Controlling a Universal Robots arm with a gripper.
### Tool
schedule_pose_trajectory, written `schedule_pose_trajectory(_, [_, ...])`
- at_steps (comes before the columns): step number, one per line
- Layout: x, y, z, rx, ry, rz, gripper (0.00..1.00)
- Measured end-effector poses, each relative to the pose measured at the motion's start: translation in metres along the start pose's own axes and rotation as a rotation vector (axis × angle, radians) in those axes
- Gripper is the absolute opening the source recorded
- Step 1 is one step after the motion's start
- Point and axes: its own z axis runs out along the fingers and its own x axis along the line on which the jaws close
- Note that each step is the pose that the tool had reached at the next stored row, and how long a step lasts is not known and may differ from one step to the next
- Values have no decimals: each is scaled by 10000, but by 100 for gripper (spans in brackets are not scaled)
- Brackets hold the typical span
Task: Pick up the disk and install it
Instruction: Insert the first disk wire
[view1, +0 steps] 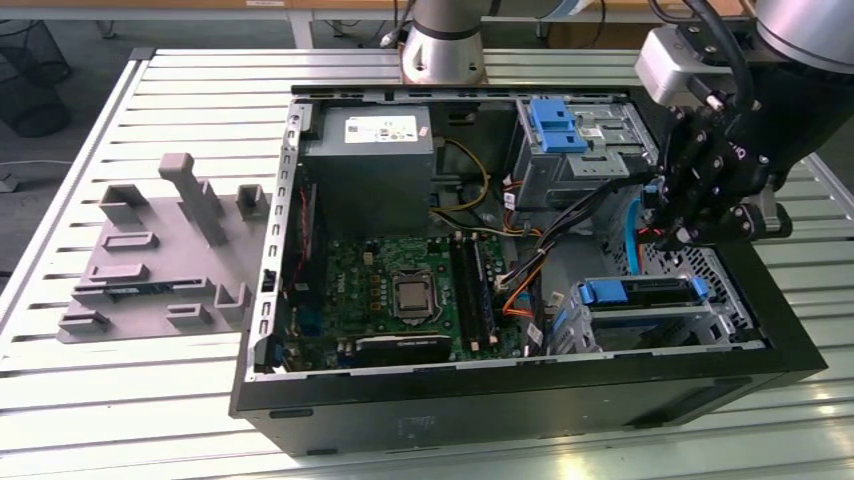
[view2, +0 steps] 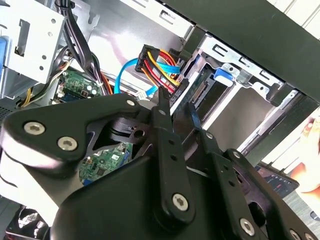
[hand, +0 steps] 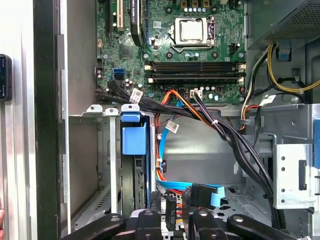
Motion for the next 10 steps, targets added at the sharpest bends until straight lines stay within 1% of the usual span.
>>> schedule_pose_trajectory(7, [0, -5, 24, 87, 11, 1, 31])
schedule_pose_trajectory(9, [0, -5, 24, 88, 12, 0, 31])
schedule_pose_trajectory(10, [0, -5, 25, 88, 12, 0, 29])
